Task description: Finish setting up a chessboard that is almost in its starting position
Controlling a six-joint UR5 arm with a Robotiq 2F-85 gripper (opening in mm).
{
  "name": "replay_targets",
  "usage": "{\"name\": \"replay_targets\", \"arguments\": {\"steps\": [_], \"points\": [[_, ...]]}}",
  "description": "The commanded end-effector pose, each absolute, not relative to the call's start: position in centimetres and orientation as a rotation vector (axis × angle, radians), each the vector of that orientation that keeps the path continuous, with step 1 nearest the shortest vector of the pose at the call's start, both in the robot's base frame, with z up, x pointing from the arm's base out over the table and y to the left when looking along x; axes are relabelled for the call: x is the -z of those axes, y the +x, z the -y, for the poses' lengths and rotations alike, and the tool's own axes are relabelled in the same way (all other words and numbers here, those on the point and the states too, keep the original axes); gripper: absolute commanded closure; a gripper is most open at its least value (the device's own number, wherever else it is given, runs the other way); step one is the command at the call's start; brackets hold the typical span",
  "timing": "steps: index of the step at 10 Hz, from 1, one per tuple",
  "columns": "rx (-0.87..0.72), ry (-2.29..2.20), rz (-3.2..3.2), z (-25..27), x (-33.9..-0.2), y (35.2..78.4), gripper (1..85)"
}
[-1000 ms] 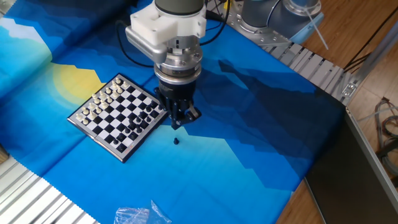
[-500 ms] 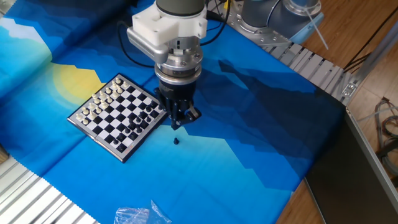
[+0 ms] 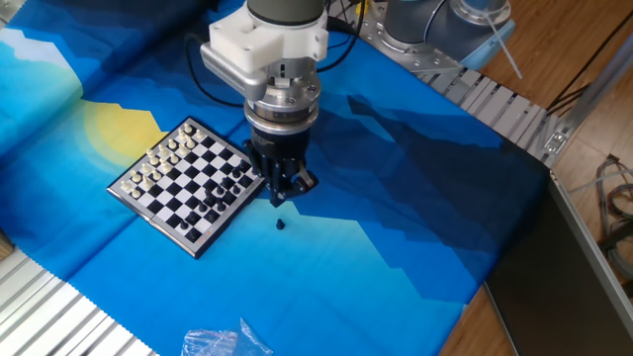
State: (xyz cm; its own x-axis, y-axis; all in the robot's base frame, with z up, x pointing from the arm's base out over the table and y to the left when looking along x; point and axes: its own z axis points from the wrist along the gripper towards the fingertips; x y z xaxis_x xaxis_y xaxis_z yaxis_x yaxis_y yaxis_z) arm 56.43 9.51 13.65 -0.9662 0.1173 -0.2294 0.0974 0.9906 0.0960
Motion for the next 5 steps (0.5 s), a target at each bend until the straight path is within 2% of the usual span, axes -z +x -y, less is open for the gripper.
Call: {"name": "replay_targets", "arguments": {"steps": [1, 5], "points": [[-0.115, 0.16, -2.851, -9.2, -14.1, 57.6, 84.7], [-0.09, 0.099, -2.924, -8.9, -13.6, 55.8, 84.7]]}}
